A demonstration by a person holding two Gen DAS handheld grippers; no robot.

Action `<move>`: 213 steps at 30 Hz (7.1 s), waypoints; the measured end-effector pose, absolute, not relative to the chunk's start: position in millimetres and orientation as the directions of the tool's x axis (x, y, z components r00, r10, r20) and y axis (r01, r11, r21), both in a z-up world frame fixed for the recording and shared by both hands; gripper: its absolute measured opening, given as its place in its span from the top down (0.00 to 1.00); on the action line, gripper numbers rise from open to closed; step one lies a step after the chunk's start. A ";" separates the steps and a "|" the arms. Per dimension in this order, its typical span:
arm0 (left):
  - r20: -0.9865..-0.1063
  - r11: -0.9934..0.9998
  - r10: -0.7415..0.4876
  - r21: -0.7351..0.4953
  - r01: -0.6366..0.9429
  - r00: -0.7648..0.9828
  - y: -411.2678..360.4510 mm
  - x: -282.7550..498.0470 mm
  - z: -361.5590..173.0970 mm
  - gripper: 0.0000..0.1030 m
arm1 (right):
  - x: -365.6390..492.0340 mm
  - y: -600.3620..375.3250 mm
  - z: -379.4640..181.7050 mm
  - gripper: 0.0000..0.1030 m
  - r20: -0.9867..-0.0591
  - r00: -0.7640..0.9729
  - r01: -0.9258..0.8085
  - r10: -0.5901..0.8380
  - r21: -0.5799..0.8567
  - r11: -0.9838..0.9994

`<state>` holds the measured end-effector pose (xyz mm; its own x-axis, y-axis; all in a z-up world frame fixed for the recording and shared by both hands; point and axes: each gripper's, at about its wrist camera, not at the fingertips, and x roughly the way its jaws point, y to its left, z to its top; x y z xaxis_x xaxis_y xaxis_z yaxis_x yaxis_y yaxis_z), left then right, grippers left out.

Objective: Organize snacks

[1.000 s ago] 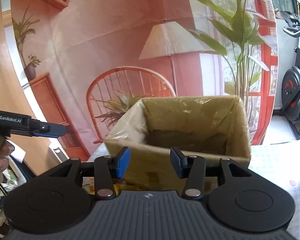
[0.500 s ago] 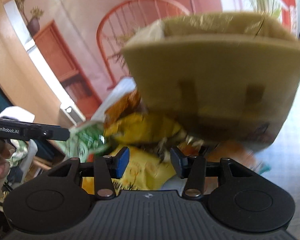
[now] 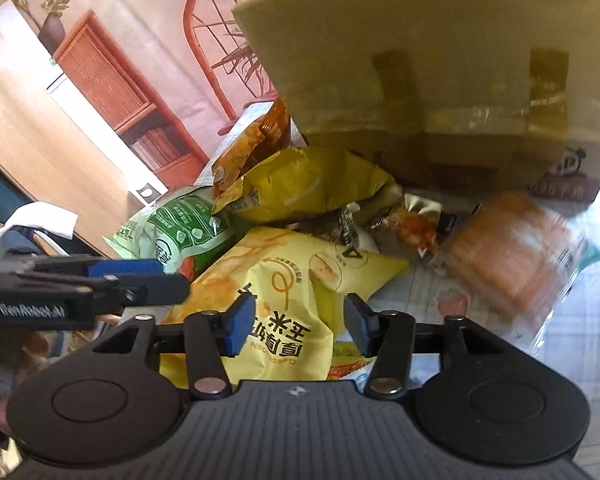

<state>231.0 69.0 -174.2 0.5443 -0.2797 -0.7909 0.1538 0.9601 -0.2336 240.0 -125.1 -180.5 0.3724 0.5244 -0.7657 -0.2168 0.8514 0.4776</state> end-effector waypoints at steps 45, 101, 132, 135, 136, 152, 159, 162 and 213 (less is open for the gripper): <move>-0.698 0.887 -0.453 -0.413 0.204 0.554 56.2 219.1 -172.2 0.53 | 226.8 -149.3 -167.8 0.47 -0.662 0.395 -0.142 0.637 0.641 0.754; -0.752 0.912 -0.409 -0.342 0.225 0.517 -24.1 496.7 -76.0 0.54 | 497.8 -236.3 -125.0 0.48 -0.745 0.418 0.031 0.520 0.583 0.812; -0.640 0.939 -0.343 -0.228 0.257 0.687 -7.1 323.2 -5.1 0.44 | 321.4 -225.8 -48.3 0.43 -0.644 0.647 -0.210 0.409 0.365 0.907; -0.650 0.943 -0.333 -0.215 0.255 0.683 -6.8 306.3 -15.6 0.44 | 298.7 -221.9 -53.7 0.43 -0.640 0.650 -0.220 0.410 0.358 0.907; -0.656 0.944 -0.330 -0.211 0.255 0.679 -6.1 301.4 -20.3 0.44 | 292.0 -220.4 -56.2 0.43 -0.640 0.650 -0.225 0.410 0.353 0.908; -0.726 0.970 -0.233 -0.128 0.205 0.647 54.1 268.5 -73.2 0.44 | 235.9 -183.9 -129.5 0.43 -0.692 0.577 -0.223 0.433 0.376 0.899; -0.734 0.982 -0.187 -0.136 0.128 0.653 110.7 273.8 -77.9 0.39 | 250.2 -150.8 -135.4 0.43 -0.685 0.550 -0.254 0.477 0.407 0.877; -0.740 0.980 -0.199 -0.152 0.128 0.642 133.0 277.4 -90.0 0.37 | 256.5 -129.3 -138.9 0.43 -0.683 0.528 -0.279 0.505 0.422 0.863; -0.779 0.923 -0.376 -0.359 0.135 0.502 213.2 298.7 -169.6 0.51 | 277.5 9.4 -186.9 0.73 -0.706 0.311 -0.361 0.637 0.532 0.766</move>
<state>298.7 213.2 -169.6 0.5022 -0.3762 -0.7786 0.1349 0.9235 -0.3592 277.5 9.4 -186.9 0.3106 0.6367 -0.7058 -0.3610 0.7659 0.5321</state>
